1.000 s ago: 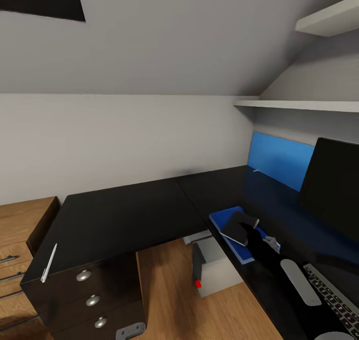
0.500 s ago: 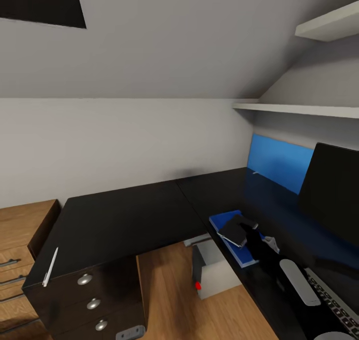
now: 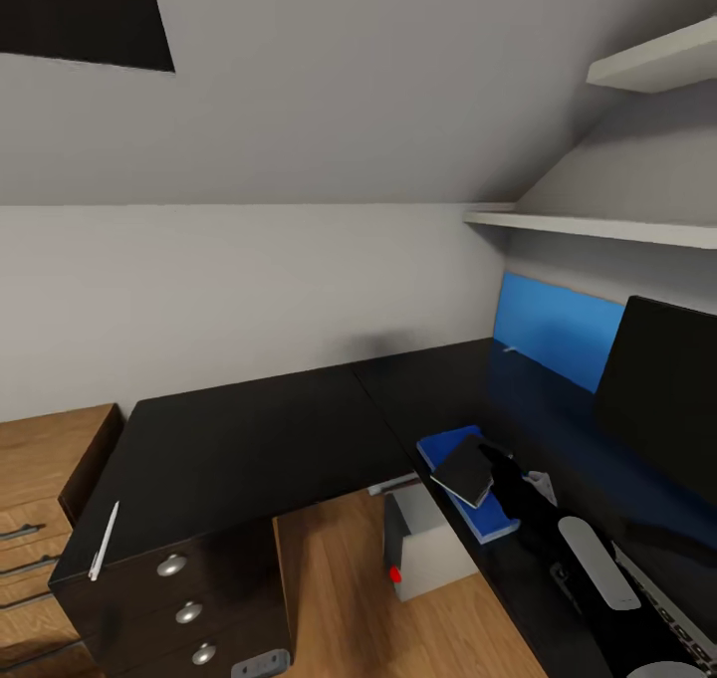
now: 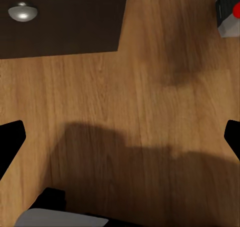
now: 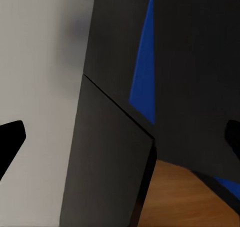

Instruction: In the bedroom, organize the workspace by keeping the computer under the desk, ensuring the monitor is on the desk, placing the keyboard on the desk next to the monitor, placing the mouse on the desk next to the keyboard, moving the folder from the swivel chair onto the desk next to the mouse, stacking the notebook on top of the folder with the pen on top of the notebook, and positioning the swivel chair next to the desk.

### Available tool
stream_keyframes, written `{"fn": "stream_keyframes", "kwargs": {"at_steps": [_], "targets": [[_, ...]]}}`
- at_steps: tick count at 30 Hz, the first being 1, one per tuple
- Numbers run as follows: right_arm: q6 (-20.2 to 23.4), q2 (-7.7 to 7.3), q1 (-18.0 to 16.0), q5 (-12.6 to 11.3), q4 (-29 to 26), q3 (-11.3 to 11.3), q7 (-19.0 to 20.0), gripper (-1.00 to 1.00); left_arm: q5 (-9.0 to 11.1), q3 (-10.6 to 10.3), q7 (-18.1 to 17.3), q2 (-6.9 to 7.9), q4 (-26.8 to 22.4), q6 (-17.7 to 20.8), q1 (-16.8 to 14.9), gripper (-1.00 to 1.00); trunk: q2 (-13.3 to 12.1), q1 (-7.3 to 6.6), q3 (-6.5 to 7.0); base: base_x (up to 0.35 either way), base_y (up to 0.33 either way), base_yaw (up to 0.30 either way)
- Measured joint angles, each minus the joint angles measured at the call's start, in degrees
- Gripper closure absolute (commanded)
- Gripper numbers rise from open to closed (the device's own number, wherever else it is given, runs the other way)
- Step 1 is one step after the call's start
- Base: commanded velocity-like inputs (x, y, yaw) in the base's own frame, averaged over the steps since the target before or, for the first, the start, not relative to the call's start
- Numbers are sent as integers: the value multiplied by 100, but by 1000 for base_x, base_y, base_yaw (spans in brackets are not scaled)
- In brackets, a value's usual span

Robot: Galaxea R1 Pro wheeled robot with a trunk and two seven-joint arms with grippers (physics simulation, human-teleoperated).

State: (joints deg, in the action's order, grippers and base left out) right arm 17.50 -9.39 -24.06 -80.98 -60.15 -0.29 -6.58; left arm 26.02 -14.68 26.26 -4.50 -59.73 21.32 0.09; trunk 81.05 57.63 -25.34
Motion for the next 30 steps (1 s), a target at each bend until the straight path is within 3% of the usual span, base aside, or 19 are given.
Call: {"fn": "stream_keyframes", "kwargs": {"at_steps": [8, 13, 14, 17, 18, 21, 22, 24, 25, 30], "targets": [[-48, 11, 0, 126, -22, 91, -10, -100, -6, 1, 0, 0, 0, 0, 0, -100, -321, -176, 144, 0, 0, 0], [-160, 27, -1, 608, -141, 254, -317, -100, -20, -6, 0, 0, -2, -8, 0, -100, -522, -286, 234, 0, 0, 0], [-190, 133, 0, 1152, -588, 477, -1164, -100, -21, -19, 1, 0, -1, -137, -1, -100, -561, -308, 252, 0, 0, 0], [-198, 199, 2, 1698, -1020, 749, -1975, -100, -14, -33, 4, 0, -1, -357, 0, -100, -682, -373, 306, 0, 0, 0], [-203, 214, 2, 1976, -1194, 913, -2317, -100, -14, -37, 3, 2, 0, -450, 0, -100, -722, -396, 324, 0, 0, 0], [-208, 225, 2, 2409, -1416, 1175, -2720, -100, -19, -45, 0, 5, 0, -543, 0, -100, -843, -462, 377, 0, 0, 0], [-219, 228, 3, 2678, -1505, 1316, -2884, -100, -21, -47, -1, 5, 1, -580, 0, -100, -883, -483, 395, 0, 0, 0], [-233, 230, 5, 2931, -1564, 1419, -2992, -100, -22, -52, -2, 3, 1, -604, 0, -100, -963, -527, 431, 0, 0, 0], [-248, 234, 10, 3206, -1617, 1517, -3070, -100, -27, -57, -2, 2, 1, -626, 0, -100, -1003, -549, 449, 0, 0, 0], [-264, 237, 47, 3465, -1676, 1630, -3141, -100, -32, -60, -3, 0, 1, -645, 0, -100, -1204, -659, 539, 0, 0, 0]]}}
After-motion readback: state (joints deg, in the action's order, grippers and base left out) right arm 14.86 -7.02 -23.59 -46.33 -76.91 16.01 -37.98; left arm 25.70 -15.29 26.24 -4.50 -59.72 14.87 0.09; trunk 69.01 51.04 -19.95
